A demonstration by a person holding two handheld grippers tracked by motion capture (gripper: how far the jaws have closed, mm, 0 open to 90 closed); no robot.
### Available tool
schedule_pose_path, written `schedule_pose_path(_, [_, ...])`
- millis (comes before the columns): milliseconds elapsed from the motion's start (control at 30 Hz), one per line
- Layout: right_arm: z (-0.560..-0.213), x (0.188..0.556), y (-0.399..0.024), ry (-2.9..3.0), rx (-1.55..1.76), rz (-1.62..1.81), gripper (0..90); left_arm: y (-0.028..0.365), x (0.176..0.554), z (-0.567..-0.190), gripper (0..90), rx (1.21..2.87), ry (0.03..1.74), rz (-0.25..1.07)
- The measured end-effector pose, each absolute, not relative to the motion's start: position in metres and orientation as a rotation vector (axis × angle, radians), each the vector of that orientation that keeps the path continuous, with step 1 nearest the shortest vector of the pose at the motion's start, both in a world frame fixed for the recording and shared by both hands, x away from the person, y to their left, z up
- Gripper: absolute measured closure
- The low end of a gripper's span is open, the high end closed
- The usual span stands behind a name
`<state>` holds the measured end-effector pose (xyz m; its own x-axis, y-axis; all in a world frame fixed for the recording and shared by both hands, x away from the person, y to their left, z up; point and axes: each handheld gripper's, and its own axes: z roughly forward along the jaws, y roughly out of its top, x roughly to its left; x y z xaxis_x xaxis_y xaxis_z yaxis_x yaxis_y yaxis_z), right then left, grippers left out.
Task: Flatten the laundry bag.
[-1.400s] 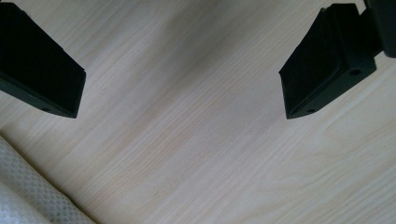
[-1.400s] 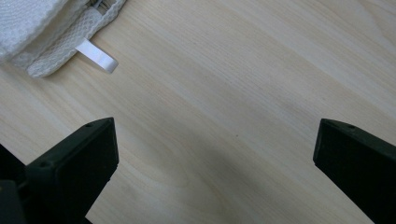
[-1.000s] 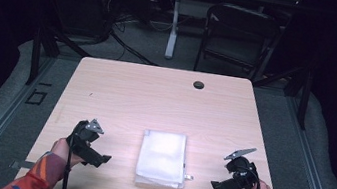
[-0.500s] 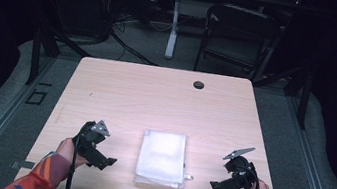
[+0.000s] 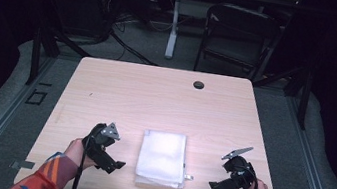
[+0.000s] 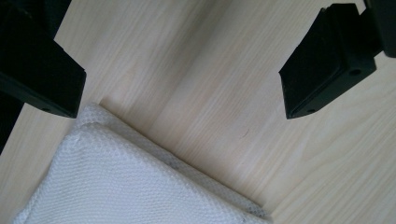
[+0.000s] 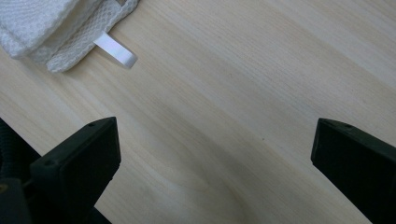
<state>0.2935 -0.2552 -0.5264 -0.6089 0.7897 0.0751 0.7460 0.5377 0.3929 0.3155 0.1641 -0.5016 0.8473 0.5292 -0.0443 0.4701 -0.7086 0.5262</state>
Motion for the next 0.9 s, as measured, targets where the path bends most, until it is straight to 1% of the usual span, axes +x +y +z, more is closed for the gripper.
schedule_pose_path(300, [-0.528,0.295,-0.253,2.667,1.328,0.588,1.0,0.149,0.315,-0.503,0.2,2.499,0.66,0.135])
schedule_pose_path(533, [-0.528,0.295,-0.252,2.673,1.336,0.597,1.2,0.131,0.316,-0.505,3.1,2.531,0.613,0.136])
schedule_pose_path(900, [-0.529,0.295,-0.252,2.676,1.348,0.601,1.8,0.1,0.313,-0.514,6.9,2.572,0.473,0.116])
